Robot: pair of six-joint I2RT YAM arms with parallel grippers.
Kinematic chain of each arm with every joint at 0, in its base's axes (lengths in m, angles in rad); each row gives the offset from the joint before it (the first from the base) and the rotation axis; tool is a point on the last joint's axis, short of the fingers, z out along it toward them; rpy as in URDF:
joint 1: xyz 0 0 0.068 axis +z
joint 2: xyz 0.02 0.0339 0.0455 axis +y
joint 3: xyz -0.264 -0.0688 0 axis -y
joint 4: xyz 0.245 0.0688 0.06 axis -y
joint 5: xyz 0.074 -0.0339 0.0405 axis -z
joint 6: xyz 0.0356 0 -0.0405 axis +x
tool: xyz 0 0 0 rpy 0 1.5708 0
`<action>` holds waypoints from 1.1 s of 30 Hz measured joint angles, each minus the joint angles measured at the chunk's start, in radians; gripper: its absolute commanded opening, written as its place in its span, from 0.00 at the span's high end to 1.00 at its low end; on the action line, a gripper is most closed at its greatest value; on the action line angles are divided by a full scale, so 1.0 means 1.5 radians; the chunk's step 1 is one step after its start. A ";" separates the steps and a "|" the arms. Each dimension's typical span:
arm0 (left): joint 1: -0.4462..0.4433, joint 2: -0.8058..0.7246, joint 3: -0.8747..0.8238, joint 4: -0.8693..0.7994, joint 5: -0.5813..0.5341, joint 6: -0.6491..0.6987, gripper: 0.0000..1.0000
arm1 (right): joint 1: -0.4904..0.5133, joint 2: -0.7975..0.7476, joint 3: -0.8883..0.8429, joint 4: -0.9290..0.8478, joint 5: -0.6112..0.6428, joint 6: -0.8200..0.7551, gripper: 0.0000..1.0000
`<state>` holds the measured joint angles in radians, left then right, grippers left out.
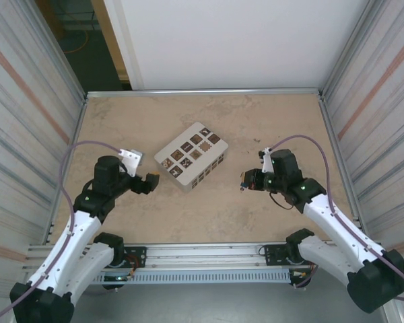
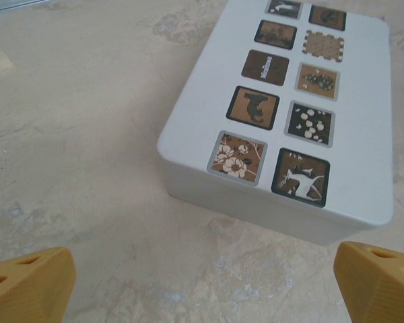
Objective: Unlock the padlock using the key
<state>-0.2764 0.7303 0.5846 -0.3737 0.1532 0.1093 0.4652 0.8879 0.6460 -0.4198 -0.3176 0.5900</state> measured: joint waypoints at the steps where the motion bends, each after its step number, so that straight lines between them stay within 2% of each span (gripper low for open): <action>1: -0.003 0.000 0.000 -0.002 -0.005 0.002 0.01 | 0.008 -0.001 0.000 -0.012 -0.001 0.000 1.00; 8: -0.010 0.001 0.000 -0.011 -0.030 0.013 0.01 | 0.076 -0.012 -0.002 -0.065 -0.001 0.016 1.00; 18: -0.014 0.004 0.000 -0.012 -0.035 0.017 0.01 | 0.164 -0.017 -0.077 -0.050 0.012 0.077 1.00; 27: -0.025 0.009 0.000 -0.013 -0.039 0.020 0.01 | 0.192 0.084 -0.099 0.025 0.014 0.095 1.00; 33: -0.027 0.009 0.000 -0.013 -0.041 0.025 0.01 | 0.196 0.147 -0.099 0.076 -0.016 0.096 1.00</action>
<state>-0.3164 0.7433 0.5846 -0.3931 0.0914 0.1471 0.7593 1.1088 0.4969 -0.3058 -0.3408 0.7334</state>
